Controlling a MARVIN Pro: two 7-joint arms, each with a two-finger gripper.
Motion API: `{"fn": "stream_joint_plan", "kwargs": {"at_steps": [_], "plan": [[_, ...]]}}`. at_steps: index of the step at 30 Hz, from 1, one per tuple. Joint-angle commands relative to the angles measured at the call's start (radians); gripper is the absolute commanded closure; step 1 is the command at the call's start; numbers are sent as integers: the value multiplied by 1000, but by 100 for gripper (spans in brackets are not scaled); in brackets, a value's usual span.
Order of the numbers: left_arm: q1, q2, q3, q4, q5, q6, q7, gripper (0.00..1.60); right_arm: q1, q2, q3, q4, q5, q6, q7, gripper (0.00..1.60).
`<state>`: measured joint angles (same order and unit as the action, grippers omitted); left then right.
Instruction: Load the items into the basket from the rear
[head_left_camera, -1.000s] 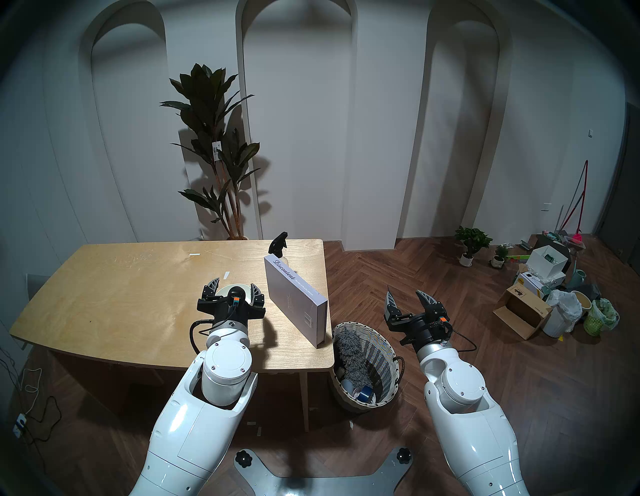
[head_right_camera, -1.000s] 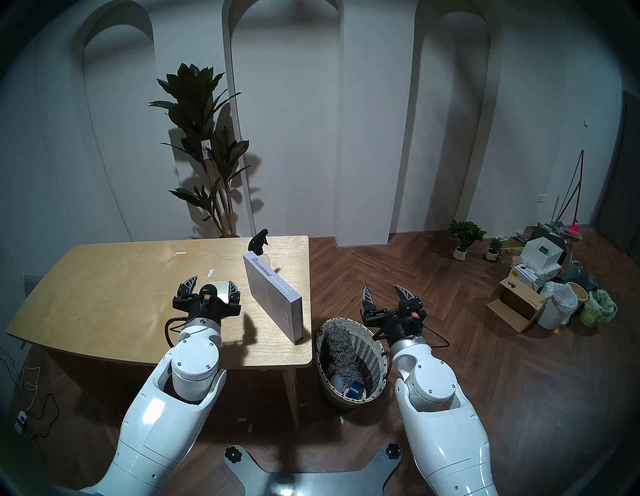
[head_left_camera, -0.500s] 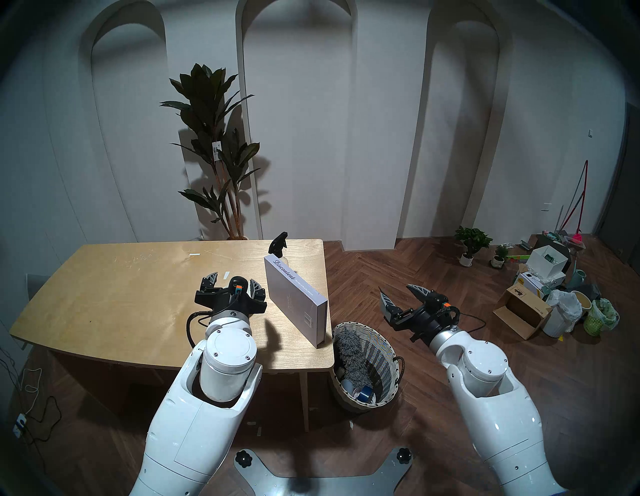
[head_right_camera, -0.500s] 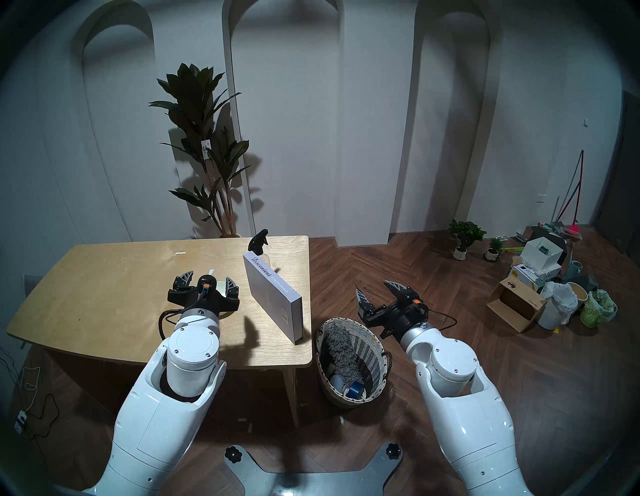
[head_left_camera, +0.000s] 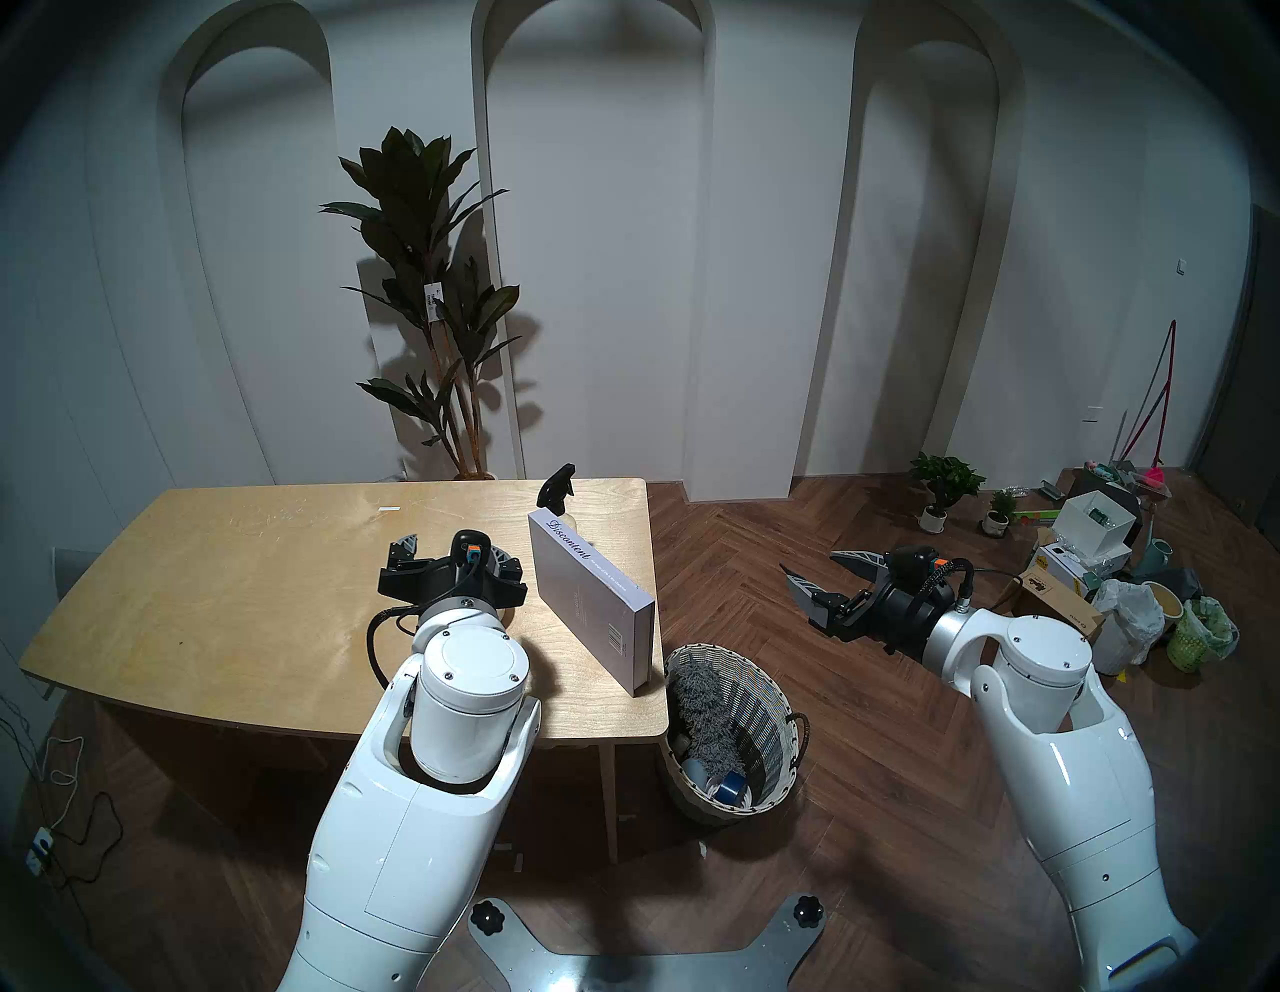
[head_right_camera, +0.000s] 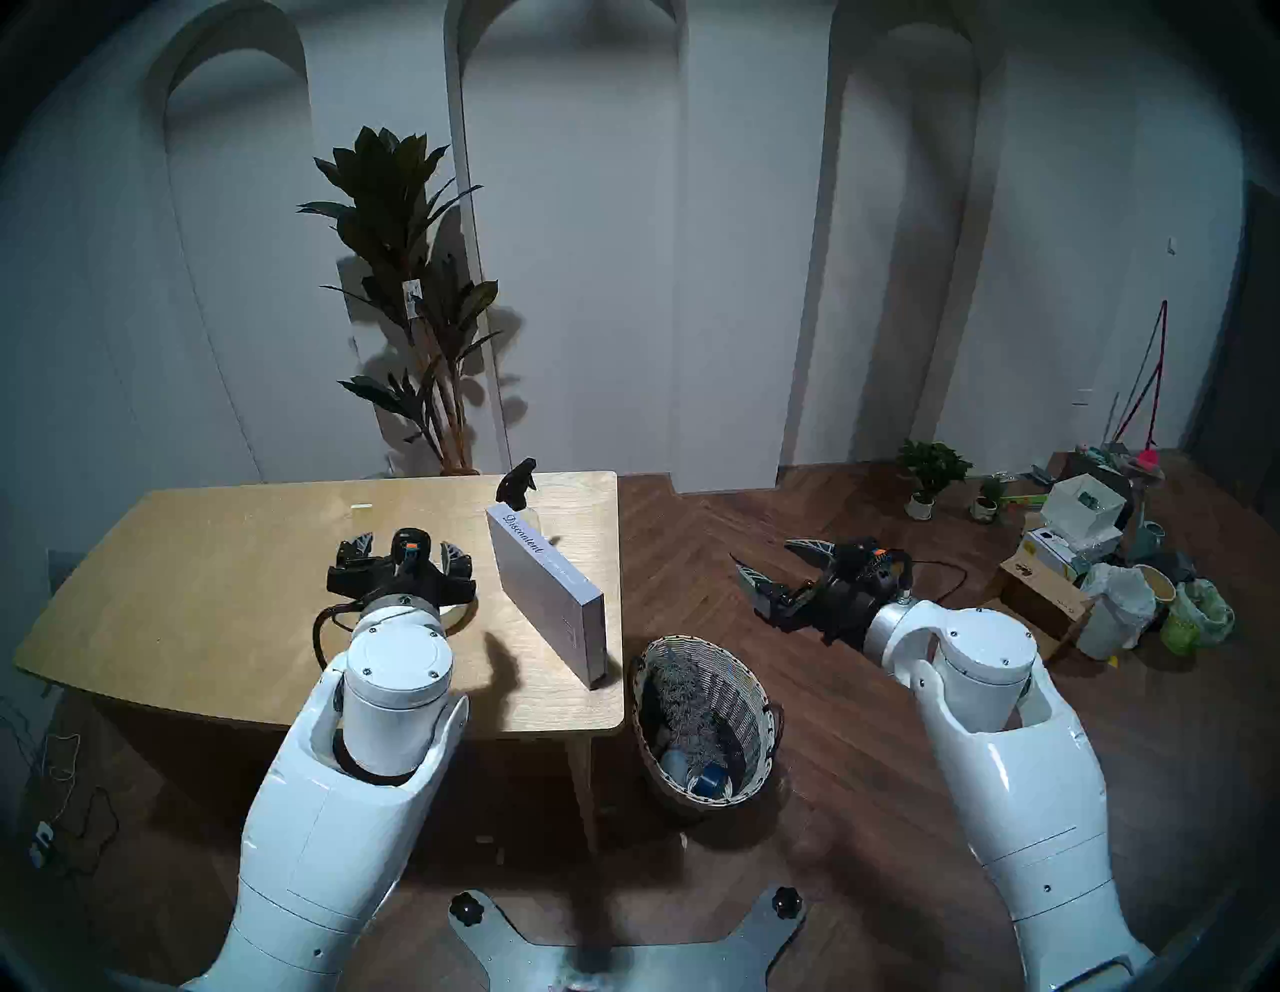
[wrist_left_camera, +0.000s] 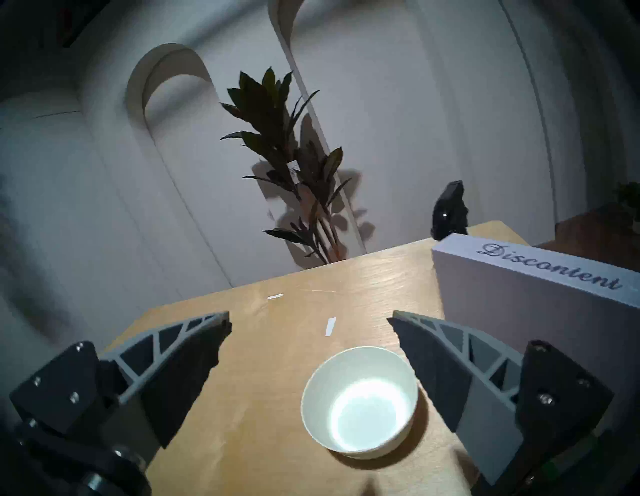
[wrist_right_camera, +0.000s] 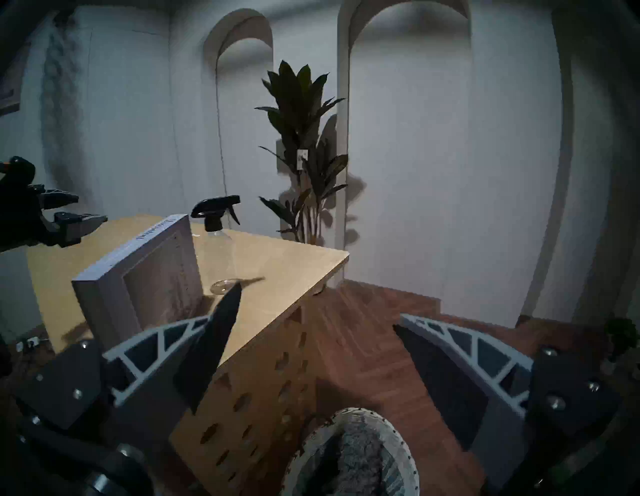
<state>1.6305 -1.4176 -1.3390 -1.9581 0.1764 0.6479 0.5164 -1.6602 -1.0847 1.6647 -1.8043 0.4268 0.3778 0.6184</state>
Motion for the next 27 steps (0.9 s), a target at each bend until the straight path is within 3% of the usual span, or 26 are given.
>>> {"fn": "stream_joint_plan", "kwargs": {"at_steps": [1, 5, 9, 12, 17, 27], "plan": [[-40, -20, 15, -16, 51, 47, 58, 0, -13, 66, 40, -68, 81, 114, 105, 0], [-49, -26, 30, -1, 72, 70, 82, 0, -29, 67, 58, -77, 113, 149, 141, 0], [-49, -33, 35, 14, 72, 59, 100, 0, -68, 17, 71, -109, 109, 96, 128, 0], [-38, -29, 33, 2, 71, 62, 103, 0, -96, -19, 52, -132, 81, 24, 109, 0], [-9, -26, 24, -25, 67, 67, 113, 0, -117, -37, 16, -160, 77, 9, 107, 0], [67, -23, -2, -80, 63, 53, 139, 0, -173, -114, -84, -243, 32, -91, 49, 0]]}}
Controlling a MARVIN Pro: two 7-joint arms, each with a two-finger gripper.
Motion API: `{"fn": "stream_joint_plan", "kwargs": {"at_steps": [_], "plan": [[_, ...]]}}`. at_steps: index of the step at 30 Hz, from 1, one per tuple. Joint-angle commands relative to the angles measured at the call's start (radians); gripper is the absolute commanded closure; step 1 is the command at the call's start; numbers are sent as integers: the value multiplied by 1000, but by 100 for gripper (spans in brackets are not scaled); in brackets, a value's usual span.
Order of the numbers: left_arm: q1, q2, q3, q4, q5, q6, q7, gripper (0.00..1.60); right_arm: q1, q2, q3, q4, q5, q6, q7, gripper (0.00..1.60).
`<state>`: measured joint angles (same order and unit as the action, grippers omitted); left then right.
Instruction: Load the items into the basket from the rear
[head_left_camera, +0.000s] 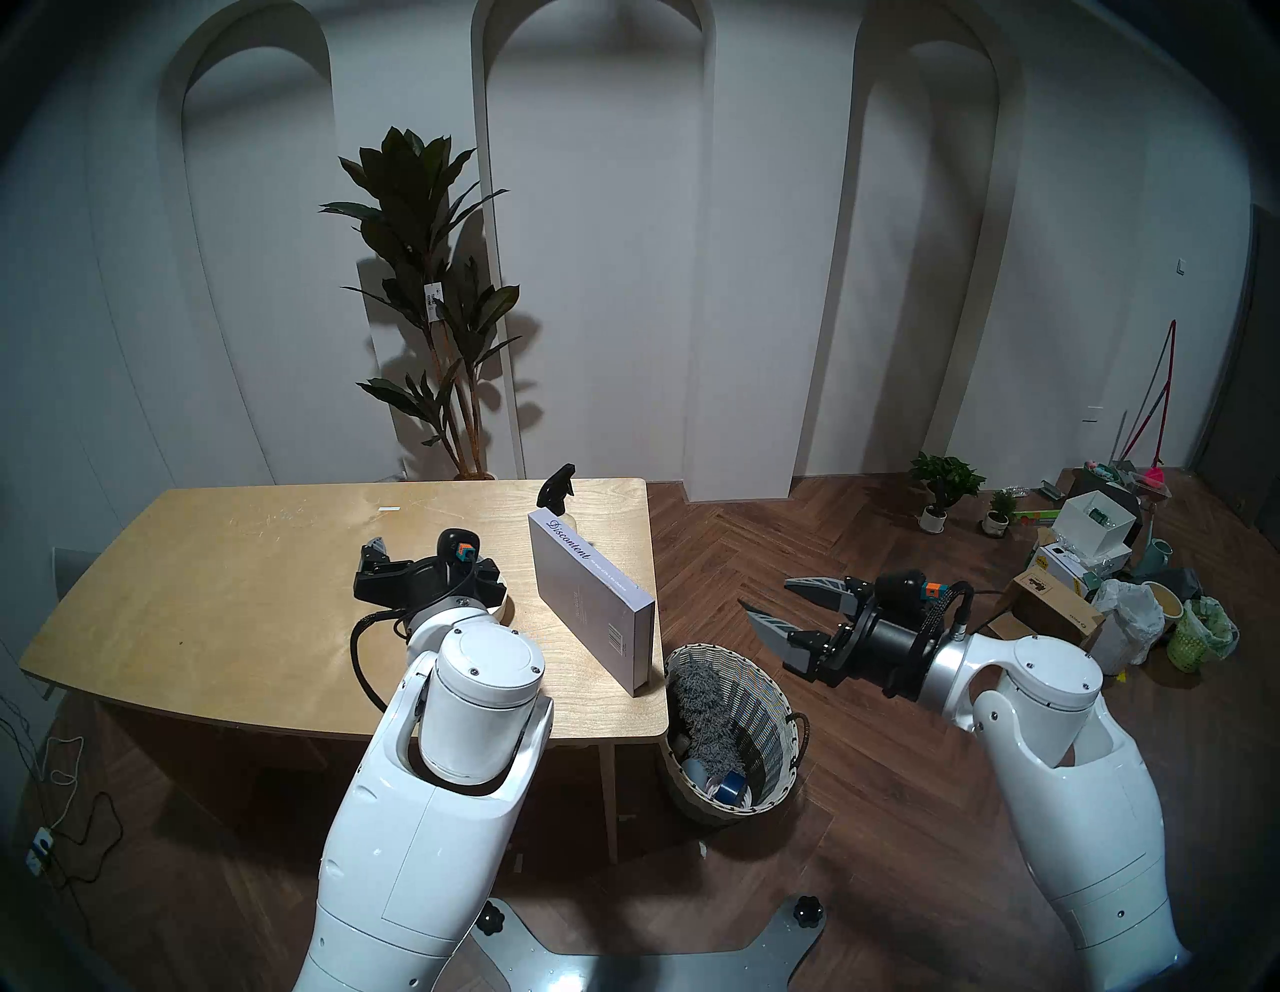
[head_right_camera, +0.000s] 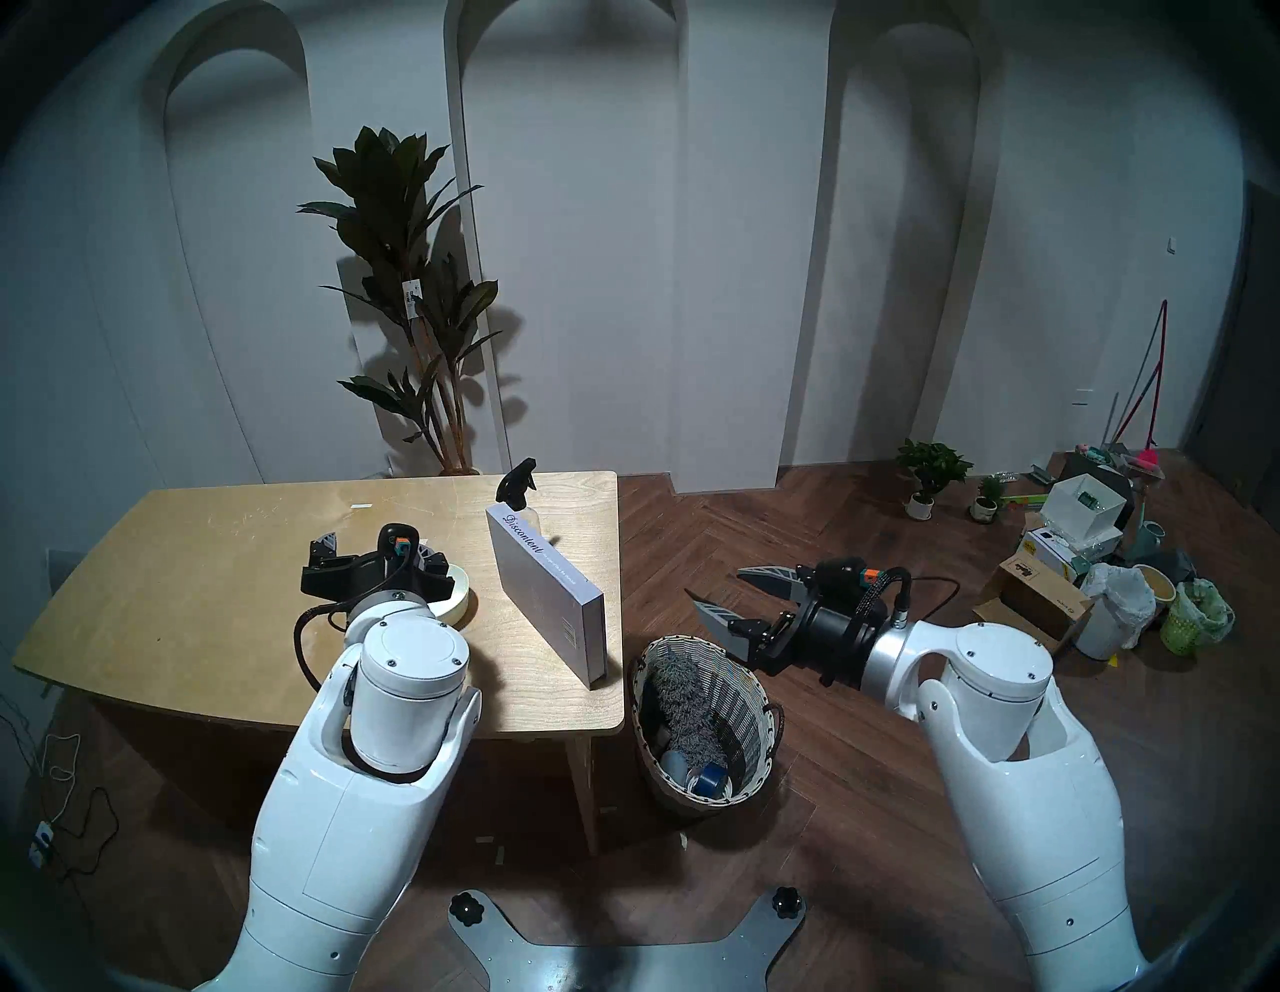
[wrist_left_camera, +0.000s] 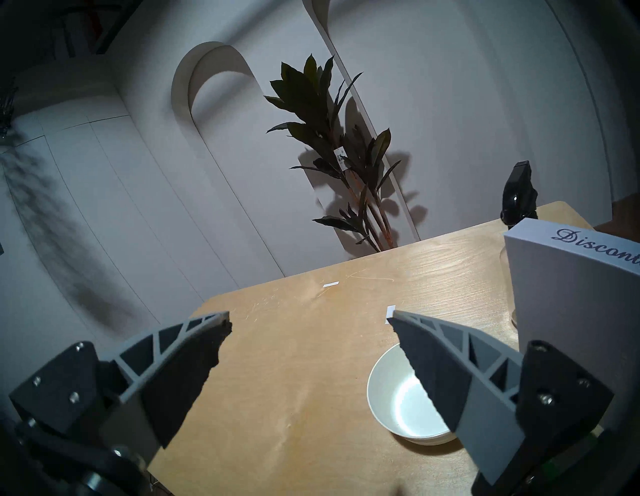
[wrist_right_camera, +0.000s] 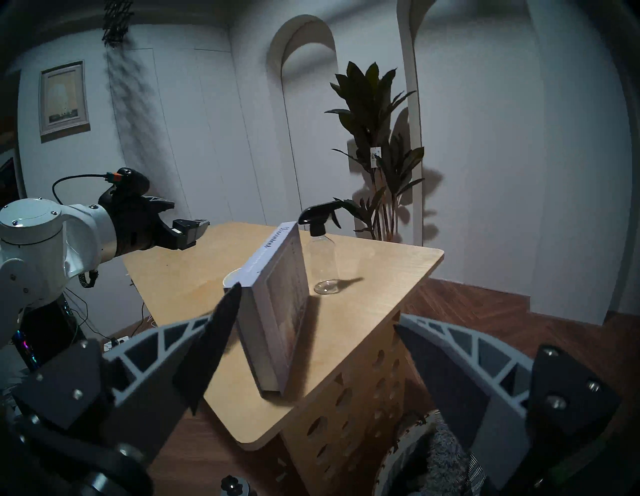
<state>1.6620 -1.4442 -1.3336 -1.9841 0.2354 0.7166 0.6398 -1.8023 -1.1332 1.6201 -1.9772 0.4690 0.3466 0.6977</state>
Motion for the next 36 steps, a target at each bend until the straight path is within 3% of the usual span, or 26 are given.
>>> {"fn": "stream_joint_plan", "kwargs": {"at_steps": [1, 7, 15, 25, 29, 36], "plan": [[41, 4, -8, -59, 4, -18, 17, 0, -33, -74, -50, -75, -17, -64, -41, 0], [67, 8, -13, -81, 4, -27, 25, 0, -41, -108, -102, -81, -47, -113, -75, 0], [106, 19, -27, -111, 0, -40, 30, 0, -21, -191, -207, -40, -134, -222, -182, 0], [131, 14, -50, -123, -8, -76, 46, 0, 92, -272, -300, 99, -204, -298, -279, 0], [140, 0, -71, -144, -22, -128, 63, 0, 126, -276, -311, 155, -213, -329, -276, 0], [145, 0, -78, -143, -27, -139, 67, 0, 166, -290, -329, 259, -228, -399, -274, 0]]}}
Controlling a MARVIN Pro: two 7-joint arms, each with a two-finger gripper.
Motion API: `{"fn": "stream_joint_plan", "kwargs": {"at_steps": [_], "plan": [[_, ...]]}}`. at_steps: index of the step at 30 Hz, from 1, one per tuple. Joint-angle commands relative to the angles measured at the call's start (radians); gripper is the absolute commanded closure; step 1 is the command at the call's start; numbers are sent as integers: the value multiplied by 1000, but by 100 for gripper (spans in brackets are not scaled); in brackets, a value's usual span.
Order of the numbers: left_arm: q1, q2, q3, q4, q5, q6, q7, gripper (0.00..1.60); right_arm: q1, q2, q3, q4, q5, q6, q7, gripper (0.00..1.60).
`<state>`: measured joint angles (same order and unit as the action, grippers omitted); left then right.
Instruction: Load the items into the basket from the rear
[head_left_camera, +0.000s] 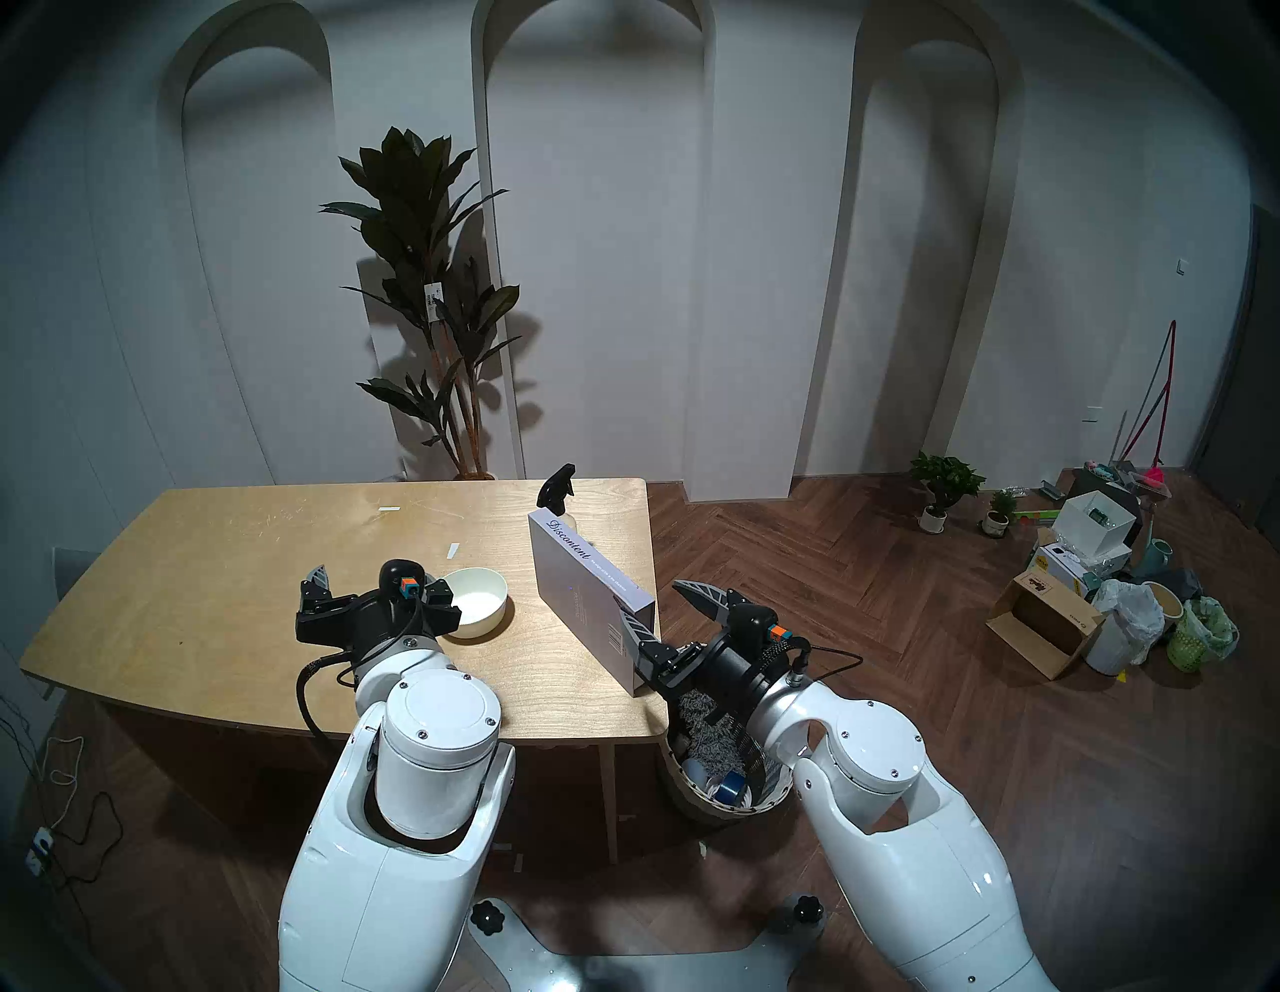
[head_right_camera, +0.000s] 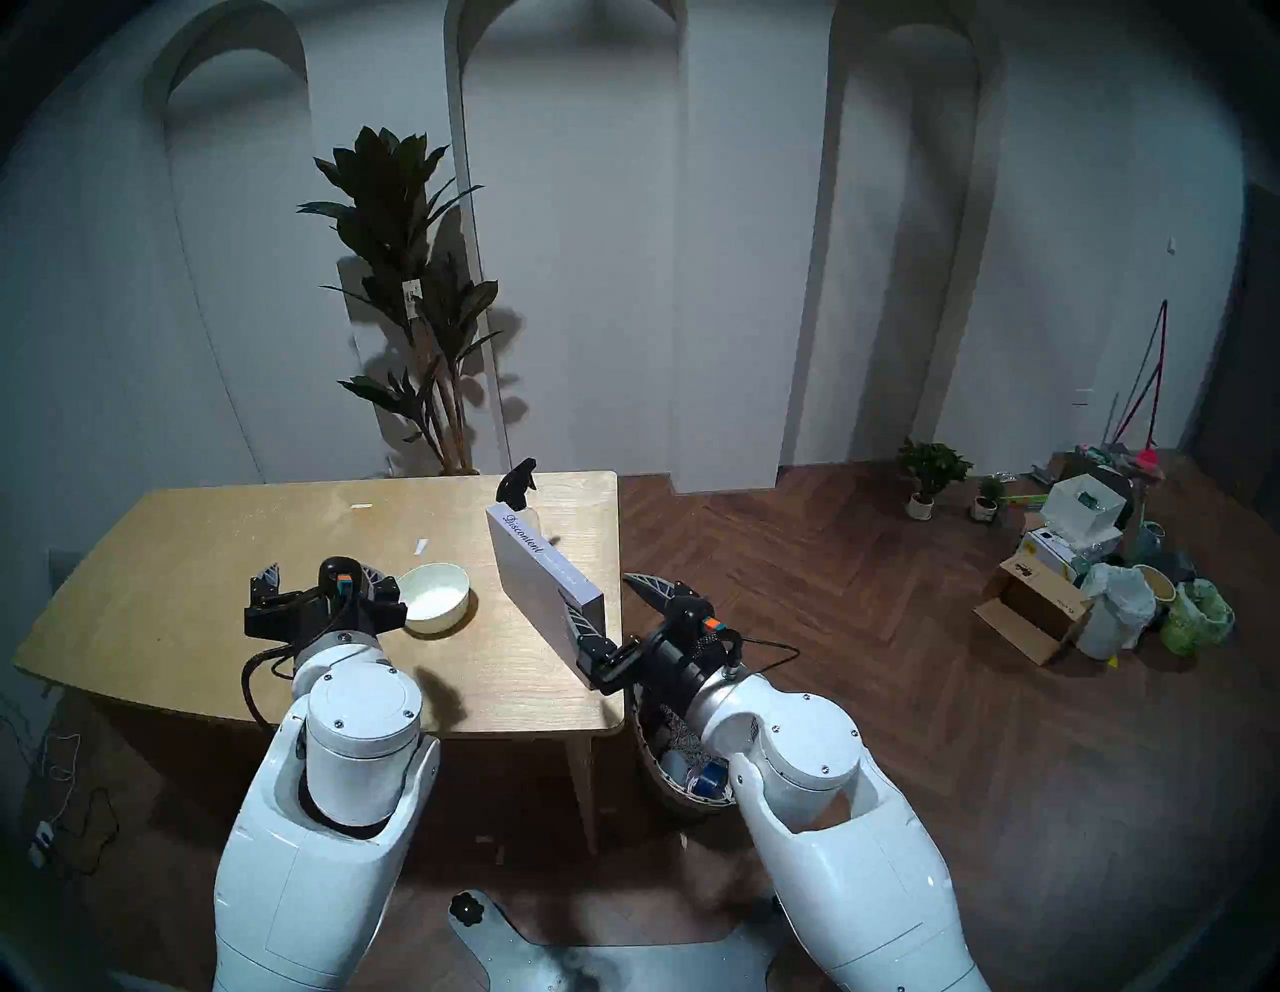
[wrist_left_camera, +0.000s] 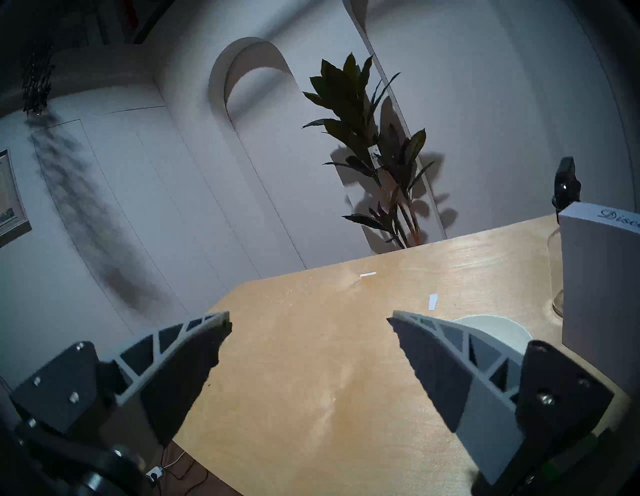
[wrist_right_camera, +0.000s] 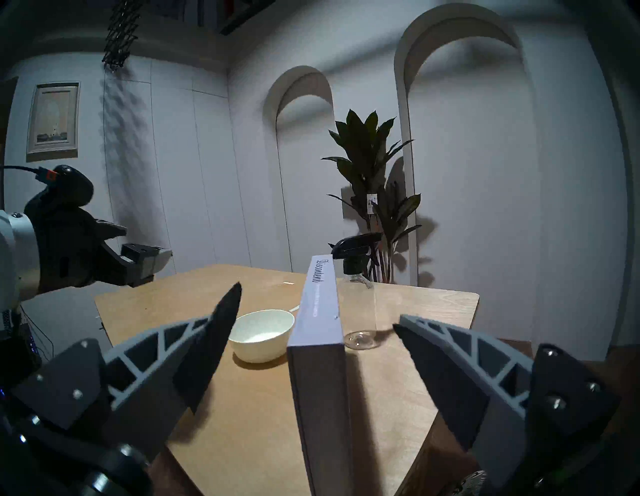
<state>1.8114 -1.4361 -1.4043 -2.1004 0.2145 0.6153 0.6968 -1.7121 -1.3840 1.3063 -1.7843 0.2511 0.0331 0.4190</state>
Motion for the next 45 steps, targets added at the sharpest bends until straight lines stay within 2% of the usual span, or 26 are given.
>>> {"fn": "stream_joint_plan", "kwargs": {"at_steps": [1, 4, 10, 13, 28, 29, 30, 32, 34, 35, 37, 38, 45], "plan": [[-4, -9, -7, -26, -7, -39, 11, 0, 82, -41, -17, 79, -10, -94, 7, 0], [-5, -13, -4, -23, -7, -42, 17, 0, 102, -58, -24, 115, 11, -68, 8, 0], [-16, -18, 5, -13, -5, -35, 23, 0, 135, -95, -60, 185, -7, -135, 0, 0], [-18, -19, 7, -12, -5, -35, 26, 0, 148, -105, -67, 205, -11, -135, -7, 0], [-34, -23, 21, 1, -6, -27, 31, 0, 227, -152, -90, 359, -78, -223, -92, 0], [-39, -21, 23, 4, -5, -26, 31, 0, 230, -151, -92, 362, -72, -195, -91, 16], [-39, -21, 23, 4, -5, -26, 31, 0, 230, -151, -92, 362, -72, -195, -91, 16], [-44, -21, 24, 4, -3, -23, 32, 0, 231, -150, -94, 361, -78, -186, -98, 26], [-47, -21, 25, 1, -1, -18, 33, 0, 227, -148, -97, 361, -80, -185, -99, 87], [-48, -21, 26, 1, -1, -18, 35, 0, 225, -147, -98, 362, -80, -186, -100, 96], [-49, -21, 27, 0, 0, -13, 37, 0, 220, -143, -101, 356, -79, -183, -97, 134], [-49, -22, 27, 0, 0, -9, 38, 0, 219, -139, -101, 350, -71, -169, -87, 160], [-53, -27, 30, 4, -2, -3, 49, 0, 193, -111, -86, 269, -33, -139, -57, 160]]}}
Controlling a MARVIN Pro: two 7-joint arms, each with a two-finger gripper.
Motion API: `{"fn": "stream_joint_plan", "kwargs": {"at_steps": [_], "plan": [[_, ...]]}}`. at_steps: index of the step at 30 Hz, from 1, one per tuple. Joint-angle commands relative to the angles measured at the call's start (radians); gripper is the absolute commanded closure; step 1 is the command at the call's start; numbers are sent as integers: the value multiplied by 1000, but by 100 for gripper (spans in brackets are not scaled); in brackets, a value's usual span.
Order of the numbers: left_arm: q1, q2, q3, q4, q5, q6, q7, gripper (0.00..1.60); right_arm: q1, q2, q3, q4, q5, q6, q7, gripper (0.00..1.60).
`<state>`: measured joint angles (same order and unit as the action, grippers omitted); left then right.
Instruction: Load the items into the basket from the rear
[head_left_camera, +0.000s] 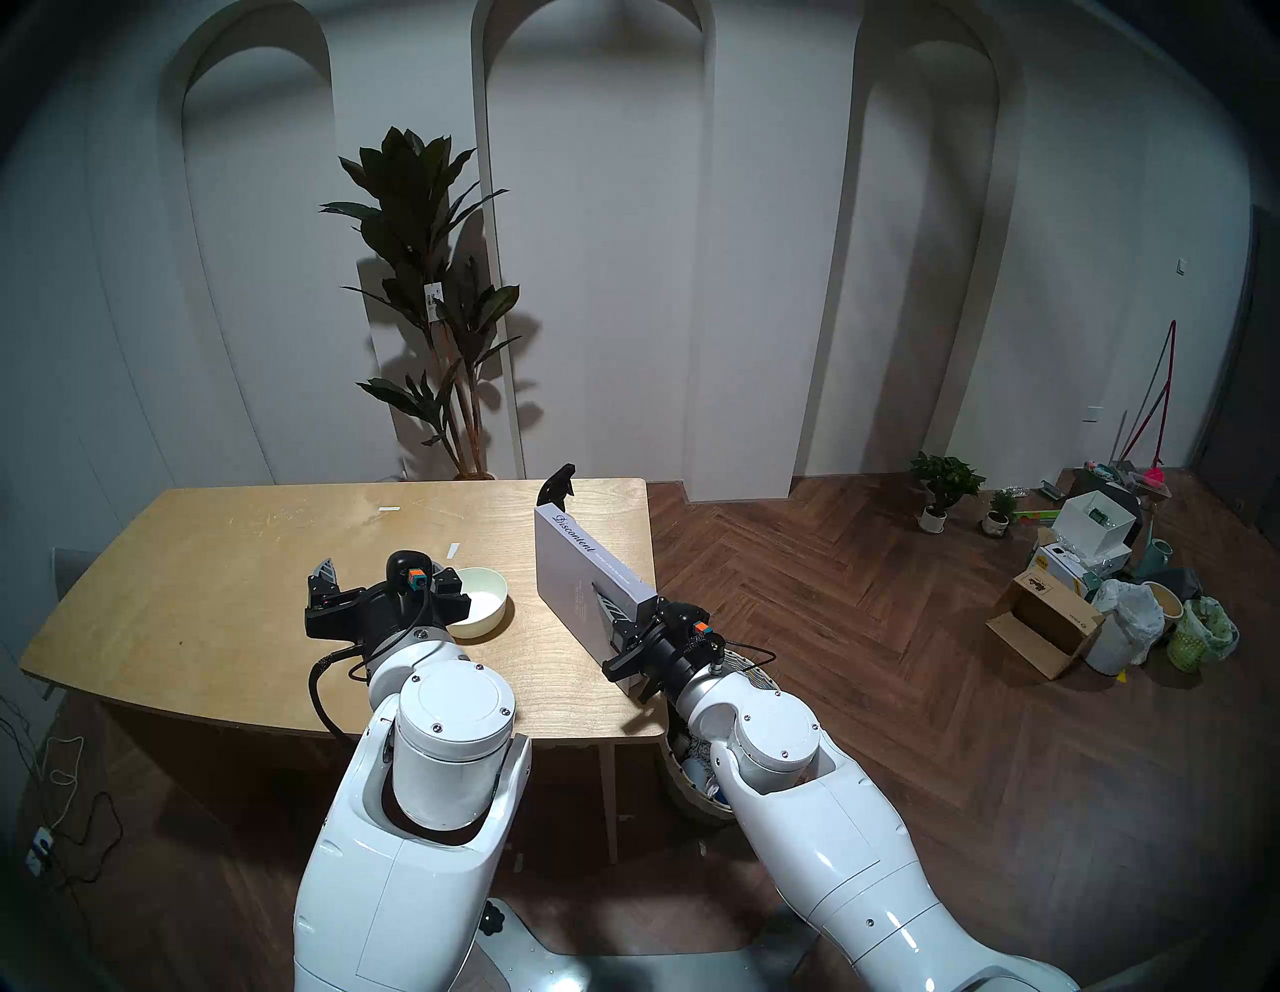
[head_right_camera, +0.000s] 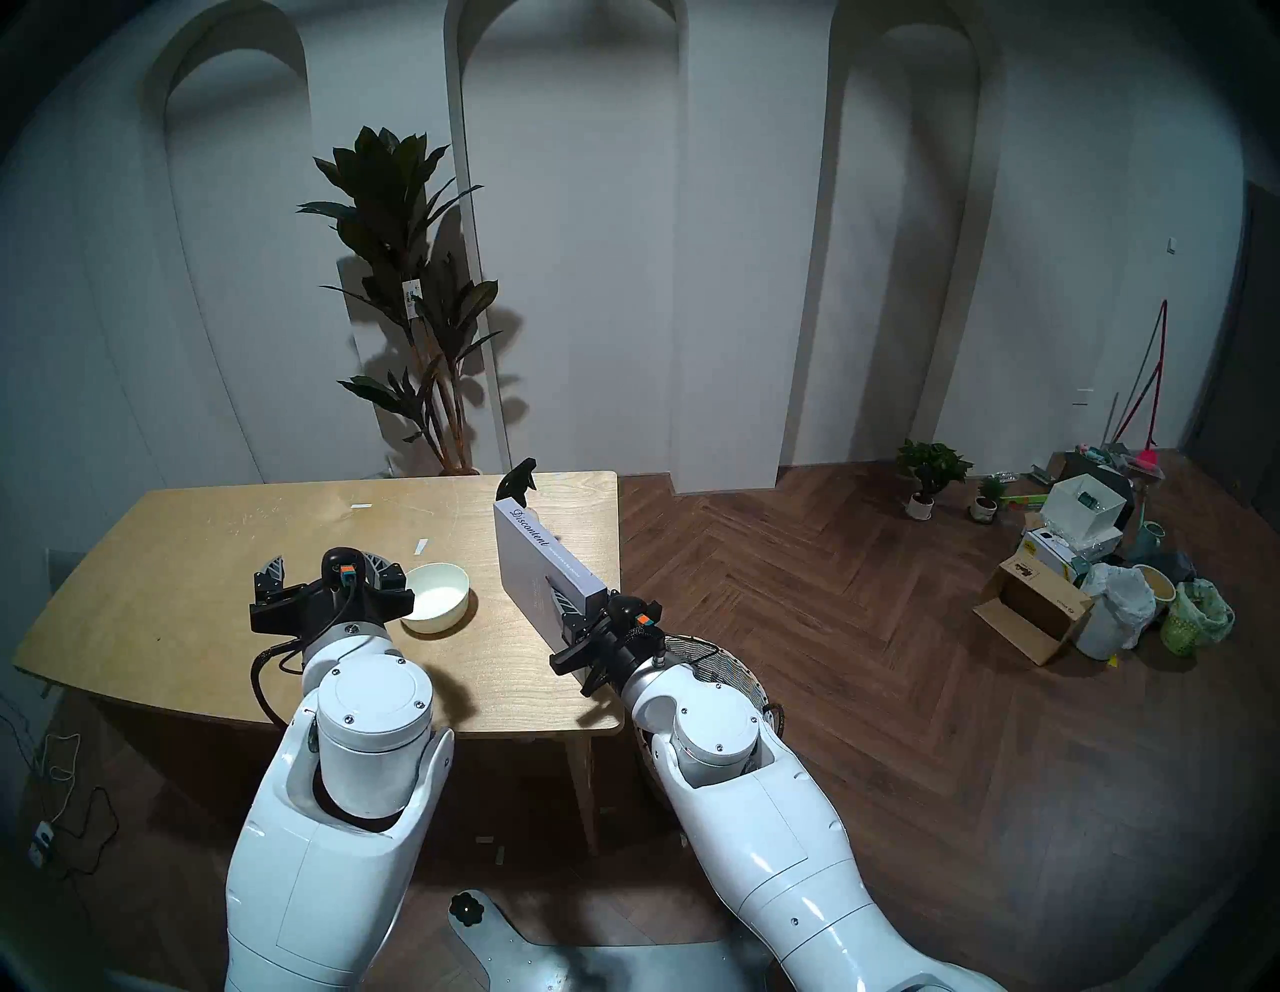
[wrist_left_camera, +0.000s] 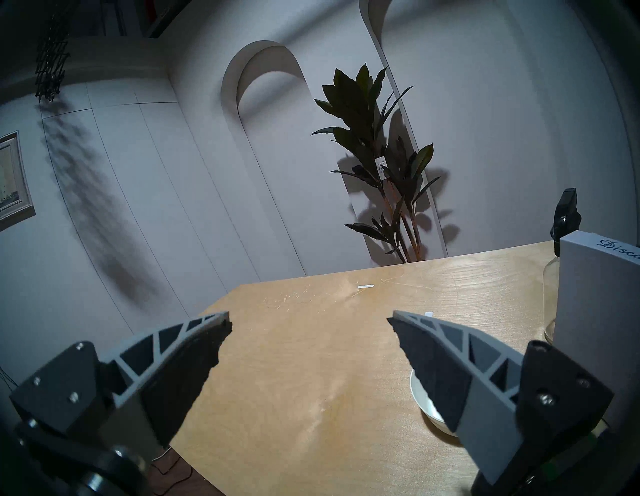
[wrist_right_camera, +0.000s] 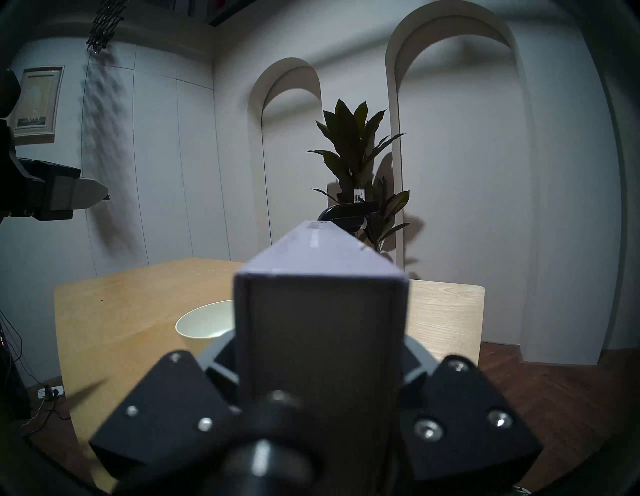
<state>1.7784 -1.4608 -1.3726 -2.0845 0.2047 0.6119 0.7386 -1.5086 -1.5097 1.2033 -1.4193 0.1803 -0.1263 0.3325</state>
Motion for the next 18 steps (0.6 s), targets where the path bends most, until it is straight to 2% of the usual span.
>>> {"fn": "stream_joint_plan", "kwargs": {"at_steps": [1, 7, 14, 18], "plan": [[-21, -2, -1, -11, 8, 2, 10, 0, -17, 19, 21, -116, 43, 31, 31, 160], [-44, -18, -10, 1, 20, 8, 51, 0, -50, 48, 72, -179, 112, 73, 67, 160], [-66, -24, -24, -7, 33, 14, 82, 0, -97, 119, 141, -257, 180, 92, 139, 160], [-89, -28, -25, 8, 33, 17, 84, 0, -129, 175, 215, -312, 220, 118, 171, 160]]}}
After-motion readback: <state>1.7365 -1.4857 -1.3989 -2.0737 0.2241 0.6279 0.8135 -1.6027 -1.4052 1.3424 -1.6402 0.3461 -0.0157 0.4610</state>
